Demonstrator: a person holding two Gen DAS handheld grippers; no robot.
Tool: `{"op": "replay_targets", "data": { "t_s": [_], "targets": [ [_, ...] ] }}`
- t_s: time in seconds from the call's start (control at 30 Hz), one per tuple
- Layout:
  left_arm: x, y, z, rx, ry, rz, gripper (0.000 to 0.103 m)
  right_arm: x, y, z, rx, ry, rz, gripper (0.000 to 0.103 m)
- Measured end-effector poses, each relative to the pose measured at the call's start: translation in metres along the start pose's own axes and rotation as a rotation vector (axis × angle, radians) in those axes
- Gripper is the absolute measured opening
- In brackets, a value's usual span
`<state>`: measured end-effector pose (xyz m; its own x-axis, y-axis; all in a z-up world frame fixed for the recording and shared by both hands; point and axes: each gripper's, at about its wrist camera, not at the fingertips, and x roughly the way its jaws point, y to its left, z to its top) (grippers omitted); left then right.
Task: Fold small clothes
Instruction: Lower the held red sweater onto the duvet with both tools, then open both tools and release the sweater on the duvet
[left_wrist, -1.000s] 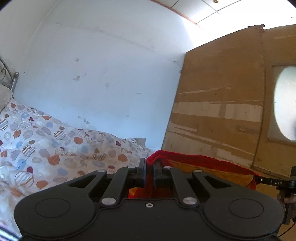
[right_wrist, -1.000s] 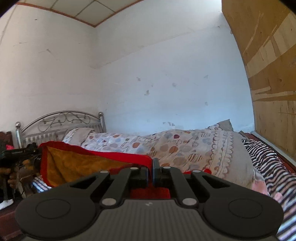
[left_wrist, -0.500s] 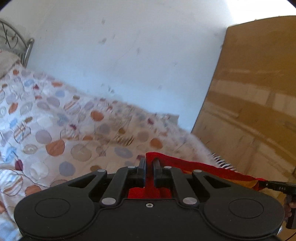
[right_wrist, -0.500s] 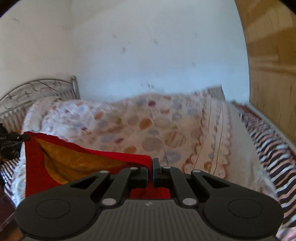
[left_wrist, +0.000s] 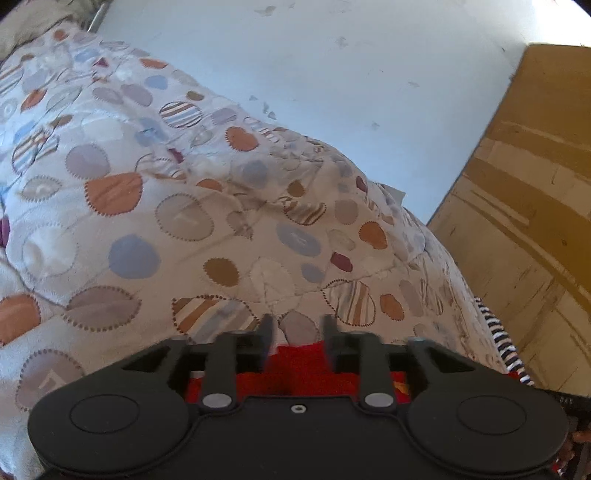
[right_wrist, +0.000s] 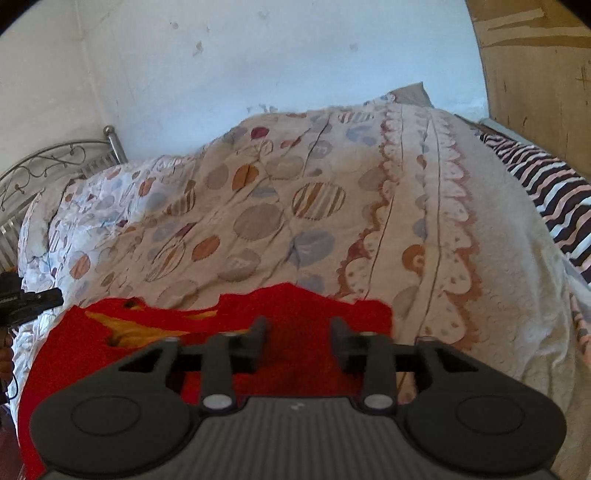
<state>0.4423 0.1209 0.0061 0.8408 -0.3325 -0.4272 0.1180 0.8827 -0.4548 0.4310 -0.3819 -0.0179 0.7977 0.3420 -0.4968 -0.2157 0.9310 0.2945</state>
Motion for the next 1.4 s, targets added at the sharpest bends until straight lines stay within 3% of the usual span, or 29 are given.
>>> {"op": "replay_targets", "data": {
  "t_s": [0.1, 0.13, 0.2, 0.3, 0.37, 0.4, 0.43, 0.47, 0.5, 0.53, 0.57, 0.6, 0.73, 0.8, 0.87, 0.93, 0.97, 1.0, 1.03, 1.1, 1.13, 1.2, 1.27, 1.4],
  "targets": [
    [-0.008, -0.001, 0.000, 0.030, -0.026, 0.008, 0.082, -0.008, 0.011, 0.000, -0.090, -0.052, 0.015, 0.078],
    [-0.011, -0.003, 0.000, 0.055, -0.028, -0.007, 0.085, -0.010, 0.018, 0.001, -0.133, -0.068, 0.030, 0.085],
    [-0.014, -0.009, -0.001, 0.101, -0.016, -0.042, 0.094, -0.011, 0.036, 0.001, -0.246, -0.086, 0.090, 0.087],
    [-0.015, -0.021, -0.007, 0.201, 0.027, -0.082, 0.098, -0.005, 0.065, -0.001, -0.400, -0.052, 0.187, 0.087],
    [-0.010, -0.029, -0.013, 0.266, 0.076, -0.075, 0.098, 0.003, 0.084, -0.004, -0.489, -0.010, 0.229, 0.087],
    [-0.006, -0.031, -0.016, 0.287, 0.095, -0.052, 0.097, 0.009, 0.093, -0.007, -0.532, 0.013, 0.239, 0.082],
    [-0.002, -0.033, -0.018, 0.299, 0.110, -0.017, 0.095, 0.016, 0.102, -0.010, -0.573, 0.038, 0.231, 0.071],
    [0.002, -0.034, -0.020, 0.303, 0.120, 0.015, 0.086, 0.023, 0.109, -0.012, -0.607, 0.069, 0.216, 0.062],
    [0.005, -0.033, -0.021, 0.298, 0.125, 0.035, 0.079, 0.031, 0.114, -0.013, -0.636, 0.103, 0.199, 0.040],
    [0.009, -0.031, -0.022, 0.285, 0.135, 0.037, 0.054, 0.036, 0.117, -0.015, -0.644, 0.117, 0.189, 0.018],
    [0.013, -0.029, -0.023, 0.261, 0.154, 0.020, 0.020, 0.039, 0.118, -0.015, -0.640, 0.115, 0.177, 0.014],
    [0.014, -0.027, -0.023, 0.242, 0.160, 0.001, 0.009, 0.040, 0.119, -0.014, -0.625, 0.094, 0.155, 0.012],
    [0.010, -0.032, -0.028, 0.268, 0.074, 0.066, 0.008, 0.047, 0.116, -0.013, -0.555, 0.043, 0.055, 0.012],
    [0.016, -0.028, -0.031, 0.237, 0.080, 0.108, 0.009, 0.060, 0.111, -0.015, -0.522, 0.069, -0.035, 0.012],
    [0.025, -0.022, -0.035, 0.203, 0.109, 0.130, 0.009, 0.066, 0.099, -0.015, -0.506, 0.067, -0.115, 0.018],
    [0.025, -0.018, -0.037, 0.172, 0.106, 0.129, 0.013, 0.054, 0.083, -0.010, -0.430, 0.018, -0.128, 0.035],
    [0.023, -0.017, -0.036, 0.159, 0.100, 0.127, 0.020, 0.046, 0.077, -0.010, -0.409, -0.008, -0.145, 0.045],
    [0.019, -0.016, -0.035, 0.147, 0.092, 0.123, 0.028, 0.034, 0.071, -0.011, -0.400, -0.041, -0.170, 0.069],
    [0.016, -0.014, -0.035, 0.137, 0.088, 0.116, 0.033, 0.023, 0.067, -0.013, -0.394, -0.071, -0.185, 0.084],
    [0.005, -0.012, -0.033, 0.119, 0.074, 0.102, 0.059, -0.001, 0.057, -0.017, -0.371, -0.122, -0.189, 0.091],
    [-0.004, -0.012, -0.032, 0.115, 0.056, 0.089, 0.065, -0.014, 0.052, -0.021, -0.356, -0.140, -0.189, 0.093],
    [-0.020, -0.016, -0.033, 0.118, 0.018, 0.082, 0.089, -0.039, 0.044, -0.032, -0.320, -0.165, -0.176, 0.098],
    [-0.043, -0.019, -0.039, 0.128, -0.011, 0.076, 0.099, -0.062, 0.042, -0.045, -0.288, -0.178, -0.138, 0.101],
    [-0.084, -0.028, -0.063, 0.138, -0.015, 0.046, 0.102, -0.094, 0.054, -0.081, -0.268, -0.189, -0.093, 0.103]
  ]
}}
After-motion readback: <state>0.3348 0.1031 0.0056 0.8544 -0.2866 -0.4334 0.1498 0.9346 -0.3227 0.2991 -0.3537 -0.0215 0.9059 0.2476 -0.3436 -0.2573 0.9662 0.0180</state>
